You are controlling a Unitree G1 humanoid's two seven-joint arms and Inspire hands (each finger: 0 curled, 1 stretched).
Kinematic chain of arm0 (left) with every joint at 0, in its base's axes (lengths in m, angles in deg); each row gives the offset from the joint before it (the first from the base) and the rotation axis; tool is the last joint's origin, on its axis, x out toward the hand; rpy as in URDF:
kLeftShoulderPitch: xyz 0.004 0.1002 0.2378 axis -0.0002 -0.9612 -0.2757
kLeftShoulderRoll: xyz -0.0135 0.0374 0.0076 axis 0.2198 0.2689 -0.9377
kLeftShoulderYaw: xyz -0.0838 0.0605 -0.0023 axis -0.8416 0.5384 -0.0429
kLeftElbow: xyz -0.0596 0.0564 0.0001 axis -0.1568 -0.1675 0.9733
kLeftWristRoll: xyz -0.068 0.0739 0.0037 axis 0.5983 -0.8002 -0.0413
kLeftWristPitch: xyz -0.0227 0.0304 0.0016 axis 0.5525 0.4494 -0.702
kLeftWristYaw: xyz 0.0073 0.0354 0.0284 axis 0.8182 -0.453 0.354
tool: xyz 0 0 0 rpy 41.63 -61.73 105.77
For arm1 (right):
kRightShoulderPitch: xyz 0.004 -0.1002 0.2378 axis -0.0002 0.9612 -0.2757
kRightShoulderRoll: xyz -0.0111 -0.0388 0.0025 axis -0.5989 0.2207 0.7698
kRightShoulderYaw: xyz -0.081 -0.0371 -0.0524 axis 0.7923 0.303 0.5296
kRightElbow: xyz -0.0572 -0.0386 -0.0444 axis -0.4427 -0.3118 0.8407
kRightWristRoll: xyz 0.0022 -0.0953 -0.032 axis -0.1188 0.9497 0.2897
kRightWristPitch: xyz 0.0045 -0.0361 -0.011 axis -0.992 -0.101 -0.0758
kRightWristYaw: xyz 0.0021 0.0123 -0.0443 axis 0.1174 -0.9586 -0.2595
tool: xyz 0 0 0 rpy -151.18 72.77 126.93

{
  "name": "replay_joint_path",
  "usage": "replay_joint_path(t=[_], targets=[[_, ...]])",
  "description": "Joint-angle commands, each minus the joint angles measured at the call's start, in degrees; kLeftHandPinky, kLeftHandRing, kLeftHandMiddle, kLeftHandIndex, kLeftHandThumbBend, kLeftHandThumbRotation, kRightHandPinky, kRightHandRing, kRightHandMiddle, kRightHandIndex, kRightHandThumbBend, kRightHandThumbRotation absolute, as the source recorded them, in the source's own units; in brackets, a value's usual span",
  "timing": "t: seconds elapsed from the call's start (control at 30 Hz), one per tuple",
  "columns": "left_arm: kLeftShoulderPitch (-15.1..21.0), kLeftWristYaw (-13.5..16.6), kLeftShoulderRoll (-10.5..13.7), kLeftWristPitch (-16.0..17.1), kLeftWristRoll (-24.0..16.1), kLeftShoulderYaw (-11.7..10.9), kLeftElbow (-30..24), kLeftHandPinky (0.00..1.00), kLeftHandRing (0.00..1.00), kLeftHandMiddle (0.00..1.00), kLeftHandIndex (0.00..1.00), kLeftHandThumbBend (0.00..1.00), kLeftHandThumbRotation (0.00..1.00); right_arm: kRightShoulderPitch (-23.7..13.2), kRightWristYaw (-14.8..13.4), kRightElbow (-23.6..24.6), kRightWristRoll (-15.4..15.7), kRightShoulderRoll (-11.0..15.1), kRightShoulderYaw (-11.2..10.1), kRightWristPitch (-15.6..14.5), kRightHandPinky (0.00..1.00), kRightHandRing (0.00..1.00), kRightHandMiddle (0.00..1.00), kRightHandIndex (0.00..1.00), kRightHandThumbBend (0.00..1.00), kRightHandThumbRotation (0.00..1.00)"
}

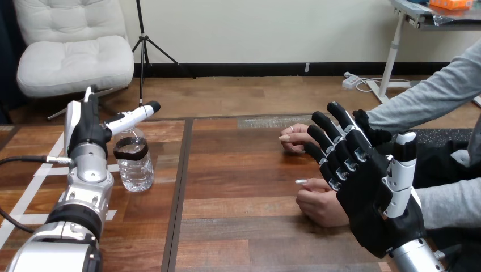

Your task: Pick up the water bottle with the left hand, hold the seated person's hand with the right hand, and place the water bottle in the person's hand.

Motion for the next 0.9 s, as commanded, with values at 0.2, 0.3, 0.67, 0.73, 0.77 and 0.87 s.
replay_joint_path(t=[0.2, 0.3, 0.67, 0.73, 0.77, 0.87], targets=[[3.0, 3.0, -0.6, -2.4, -3.4, 2.1, 0.5, 0.99, 1.0, 1.0, 1.0, 1.0, 0.42, -1.8, 0.9, 1.0, -1.3, -0.7, -0.2, 1.4, 1.0, 1.0, 0.98, 1.0, 0.91, 1.0], [2.8, 3.5, -0.7, -2.8, -3.7, 2.5, 0.6, 1.0, 1.0, 1.0, 1.0, 1.0, 0.43, -1.9, 1.1, 0.8, -1.2, -0.6, -0.2, 1.7, 1.0, 1.0, 0.98, 1.0, 0.91, 1.0], [2.1, 4.2, -1.0, -2.9, -4.4, 3.0, 0.7, 1.0, 1.0, 1.0, 1.0, 1.0, 0.44, -1.6, 1.0, 1.2, -1.2, -0.5, -0.3, 1.3, 1.0, 1.0, 0.98, 1.0, 0.92, 1.0], [2.0, 4.1, -1.1, -2.9, -4.4, 3.0, 0.8, 1.0, 1.0, 1.0, 1.0, 1.0, 0.43, -1.6, 0.9, 1.3, -1.2, -0.6, -0.3, 1.3, 1.0, 1.0, 0.97, 1.0, 0.92, 1.0], [1.9, 4.0, -1.1, -2.9, -4.4, 2.9, 0.8, 1.0, 1.0, 1.0, 1.0, 1.0, 0.43, -1.5, 0.9, 1.4, -1.1, -0.6, -0.2, 1.2, 1.0, 1.0, 0.97, 1.0, 0.92, 1.0], [1.8, 3.7, -1.2, -2.7, -4.1, 2.7, 0.8, 1.0, 1.0, 1.0, 1.0, 1.0, 0.42, -1.5, 0.7, 1.5, -1.2, -0.6, -0.2, 1.0, 1.0, 1.0, 0.97, 1.0, 0.92, 1.0]])
